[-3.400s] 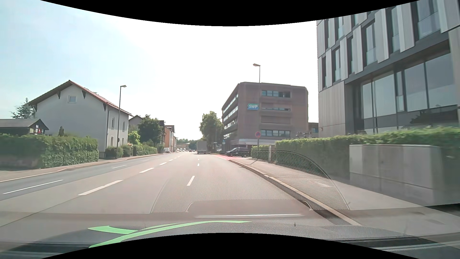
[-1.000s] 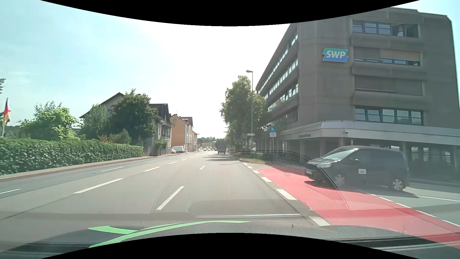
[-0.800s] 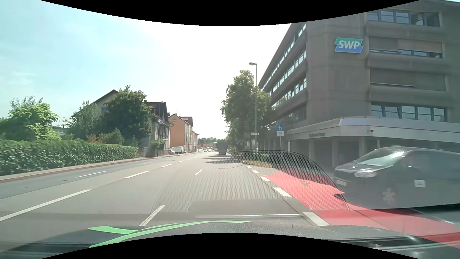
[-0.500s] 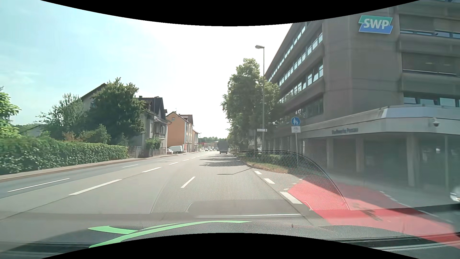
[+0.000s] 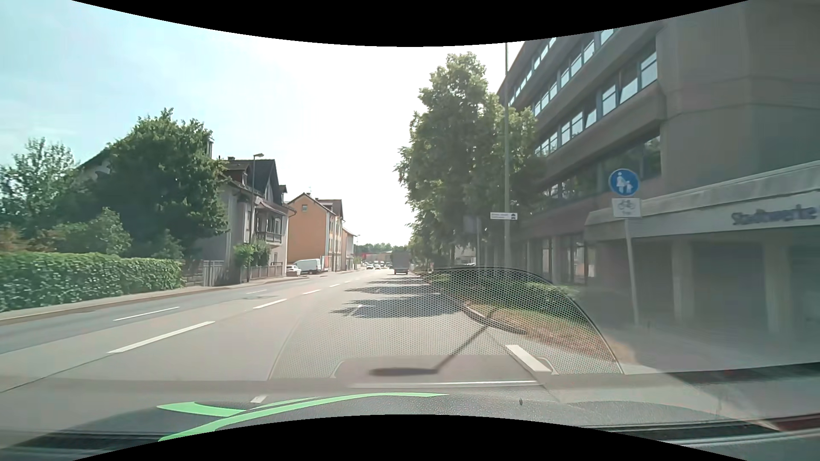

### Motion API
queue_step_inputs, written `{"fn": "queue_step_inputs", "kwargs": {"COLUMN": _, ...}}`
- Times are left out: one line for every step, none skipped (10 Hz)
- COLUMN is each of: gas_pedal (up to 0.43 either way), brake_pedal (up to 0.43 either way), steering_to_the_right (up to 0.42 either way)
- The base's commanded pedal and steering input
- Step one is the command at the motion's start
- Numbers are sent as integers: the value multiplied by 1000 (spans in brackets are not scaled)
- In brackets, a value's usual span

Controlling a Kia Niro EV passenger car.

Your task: Follow the waypoints while adhering to traffic rules and regulations

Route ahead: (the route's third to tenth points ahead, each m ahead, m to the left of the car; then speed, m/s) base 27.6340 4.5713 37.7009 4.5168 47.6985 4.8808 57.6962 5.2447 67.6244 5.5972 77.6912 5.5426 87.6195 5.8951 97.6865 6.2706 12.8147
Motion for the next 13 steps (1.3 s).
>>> {"fn": "queue_step_inputs", "kwargs": {"gas_pedal": 110, "brake_pedal": 0, "steering_to_the_right": 2}}
{"fn": "queue_step_inputs", "kwargs": {"gas_pedal": 110, "brake_pedal": 0, "steering_to_the_right": 2}}
{"fn": "queue_step_inputs", "kwargs": {"gas_pedal": 110, "brake_pedal": 0, "steering_to_the_right": 2}}
{"fn": "queue_step_inputs", "kwargs": {"gas_pedal": 110, "brake_pedal": 0, "steering_to_the_right": 2}}
{"fn": "queue_step_inputs", "kwargs": {"gas_pedal": 110, "brake_pedal": 0, "steering_to_the_right": 2}}
{"fn": "queue_step_inputs", "kwargs": {"gas_pedal": 110, "brake_pedal": 0, "steering_to_the_right": 2}}
{"fn": "queue_step_inputs", "kwargs": {"gas_pedal": 110, "brake_pedal": 0, "steering_to_the_right": 2}}
{"fn": "queue_step_inputs", "kwargs": {"gas_pedal": 110, "brake_pedal": 0, "steering_to_the_right": 2}}
{"fn": "queue_step_inputs", "kwargs": {"gas_pedal": 110, "brake_pedal": 0, "steering_to_the_right": 2}}
{"fn": "queue_step_inputs", "kwargs": {"gas_pedal": 110, "brake_pedal": 0, "steering_to_the_right": 1}}
{"fn": "queue_step_inputs", "kwargs": {"gas_pedal": 110, "brake_pedal": 0, "steering_to_the_right": 0}}
{"fn": "queue_step_inputs", "kwargs": {"gas_pedal": 110, "brake_pedal": 0, "steering_to_the_right": 0}}
{"fn": "queue_step_inputs", "kwargs": {"gas_pedal": 110, "brake_pedal": 0, "steering_to_the_right": 0}}
